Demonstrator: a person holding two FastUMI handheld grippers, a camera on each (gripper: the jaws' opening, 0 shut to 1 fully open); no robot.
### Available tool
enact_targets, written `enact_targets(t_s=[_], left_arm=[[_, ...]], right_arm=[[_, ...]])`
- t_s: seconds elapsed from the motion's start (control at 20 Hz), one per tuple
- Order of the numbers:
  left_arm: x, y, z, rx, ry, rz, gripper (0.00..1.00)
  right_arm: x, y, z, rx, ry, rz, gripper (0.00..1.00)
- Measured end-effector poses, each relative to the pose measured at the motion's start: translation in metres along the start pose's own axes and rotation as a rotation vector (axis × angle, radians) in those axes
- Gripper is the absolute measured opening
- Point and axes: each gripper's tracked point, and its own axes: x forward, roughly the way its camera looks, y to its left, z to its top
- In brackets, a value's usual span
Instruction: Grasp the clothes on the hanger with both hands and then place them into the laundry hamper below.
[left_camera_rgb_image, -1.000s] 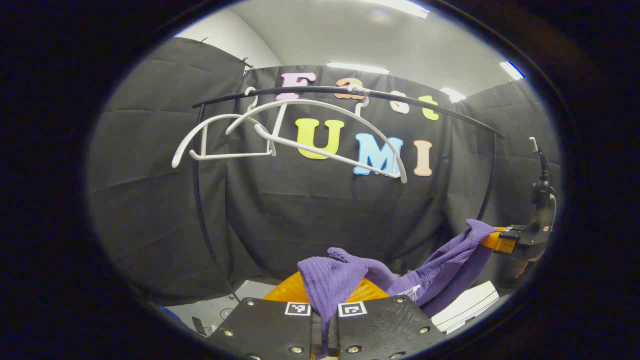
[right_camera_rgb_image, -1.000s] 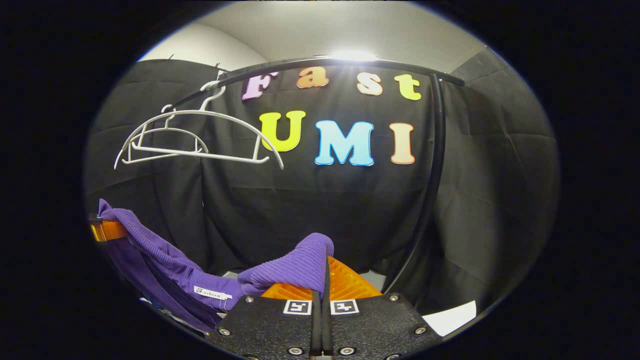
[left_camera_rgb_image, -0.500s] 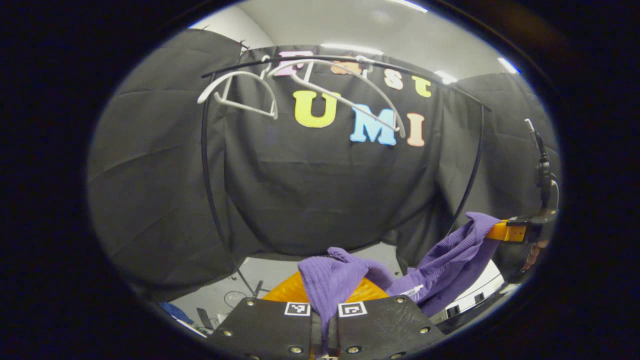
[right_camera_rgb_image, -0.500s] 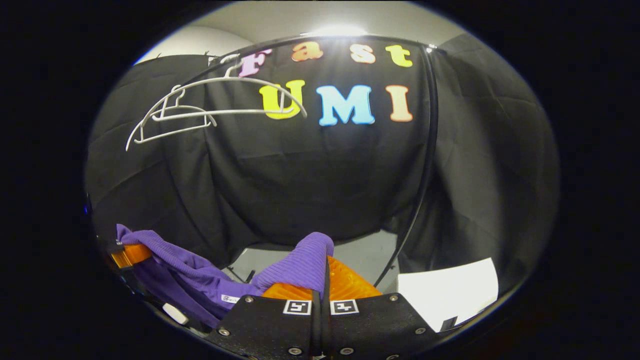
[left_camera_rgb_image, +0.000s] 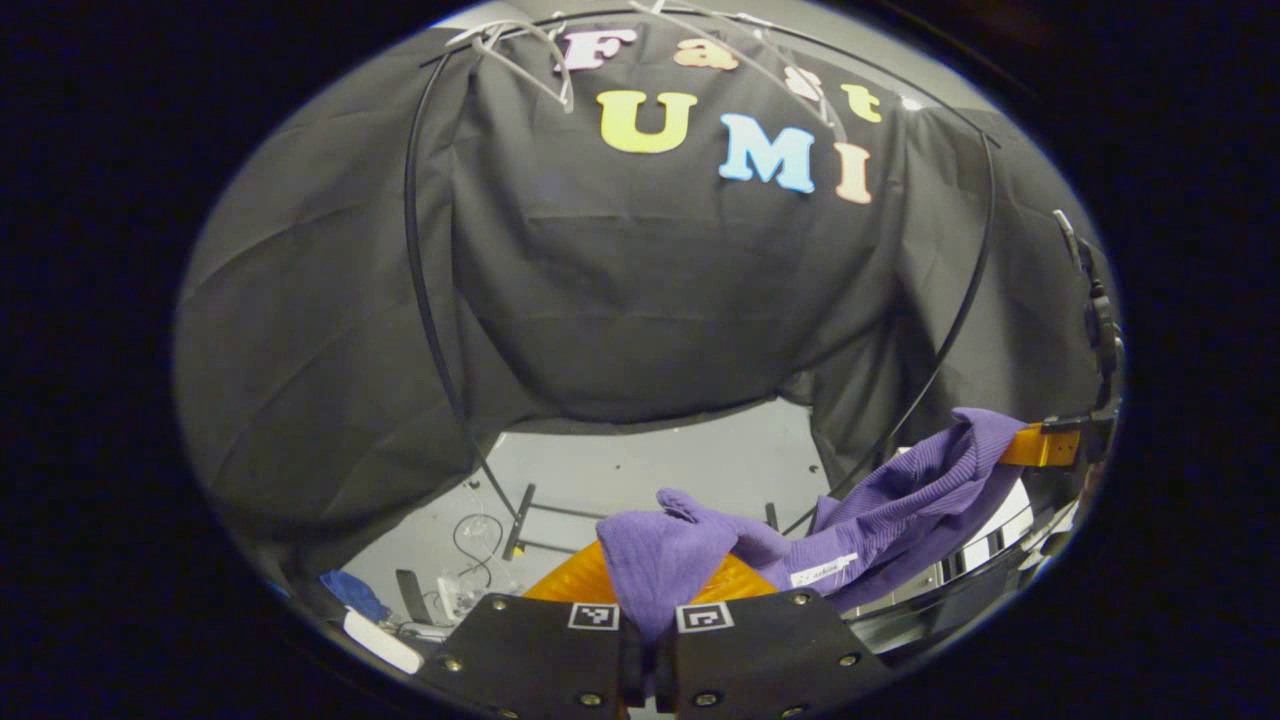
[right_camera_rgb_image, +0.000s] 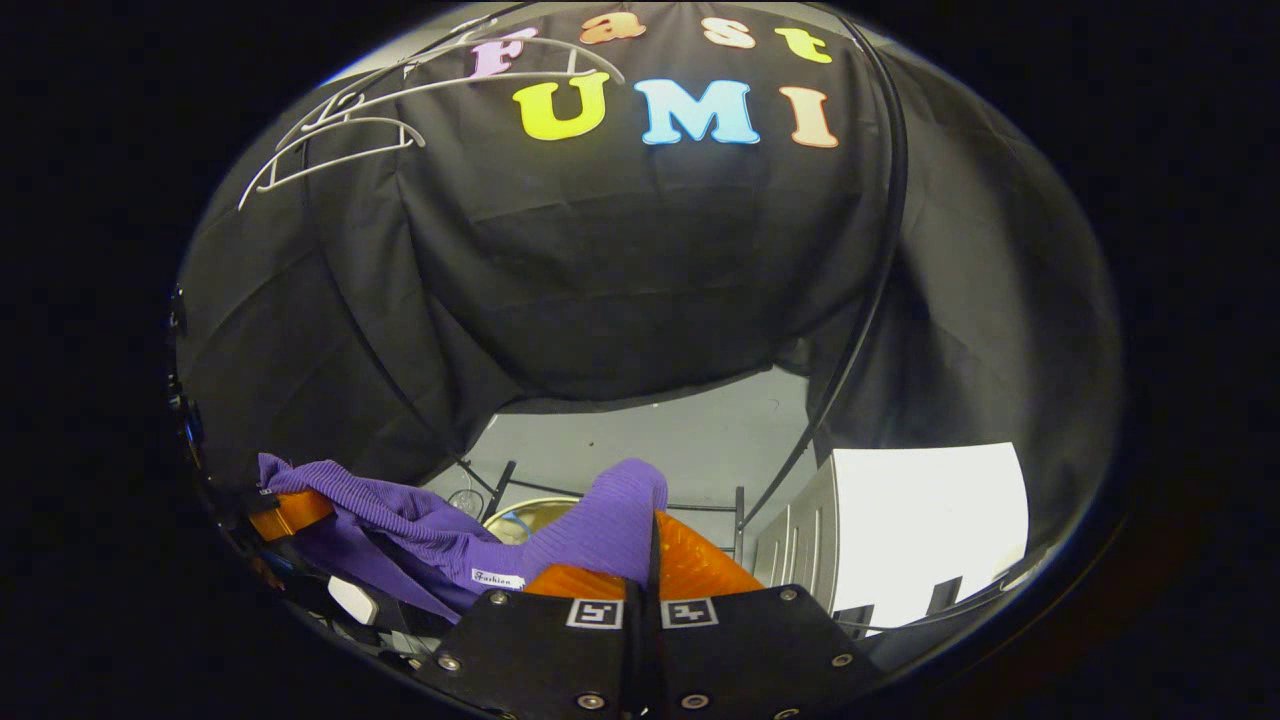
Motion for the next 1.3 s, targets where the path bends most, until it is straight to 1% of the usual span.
enact_targets(t_s=[0.1, 0.2, 0.3, 0.35, 0.4, 0.55, 0.65, 0.8, 1.1, 1.15, 1.2, 1.25, 1.3], left_arm=[[0.013, 0.004, -0.014, 0.01, 0.026, -0.002, 0.06], [0.03, 0.003, -0.029, 0.03, 0.055, -0.002, 0.06], [0.048, 0.0, -0.04, 0.019, 0.081, -0.006, 0.06], [0.057, -0.002, -0.045, 0.011, 0.095, -0.006, 0.1], [0.065, -0.003, -0.051, 0.009, 0.104, -0.007, 0.06], [0.09, -0.007, -0.066, 0.026, 0.143, -0.002, 0.06], [0.101, -0.013, -0.076, 0.034, 0.167, -0.001, 0.06], [0.113, -0.017, -0.08, 0.029, 0.174, -0.007, 0.06], [0.121, -0.024, -0.079, 0.032, 0.173, -0.026, 0.06], [0.12, -0.023, -0.078, 0.03, 0.171, -0.028, 0.11], [0.12, -0.022, -0.077, 0.026, 0.169, -0.028, 0.06], [0.118, -0.022, -0.076, 0.023, 0.168, -0.028, 0.06], [0.117, -0.022, -0.075, 0.021, 0.167, -0.028, 0.1]], right_arm=[[0.018, -0.002, -0.009, 0.027, 0.02, -0.002, 0.0], [0.038, -0.005, -0.023, 0.043, 0.056, -0.021, 0.0], [0.05, -0.007, -0.037, 0.06, 0.089, -0.031, 0.0], [0.054, -0.008, -0.046, 0.064, 0.109, -0.036, 0.0], [0.056, -0.008, -0.06, 0.065, 0.125, -0.038, 0.0], [0.069, -0.013, -0.086, 0.058, 0.185, -0.038, 0.0], [0.074, -0.019, -0.096, 0.059, 0.207, -0.043, 0.0], [0.077, -0.023, -0.101, 0.06, 0.212, -0.058, 0.0], [0.084, -0.022, -0.098, 0.061, 0.207, -0.068, 0.0], [0.084, -0.022, -0.097, 0.067, 0.207, -0.069, 0.0], [0.084, -0.02, -0.095, 0.072, 0.206, -0.068, 0.0], [0.084, -0.019, -0.095, 0.075, 0.206, -0.068, 0.01], [0.083, -0.017, -0.094, 0.075, 0.206, -0.068, 0.01]])
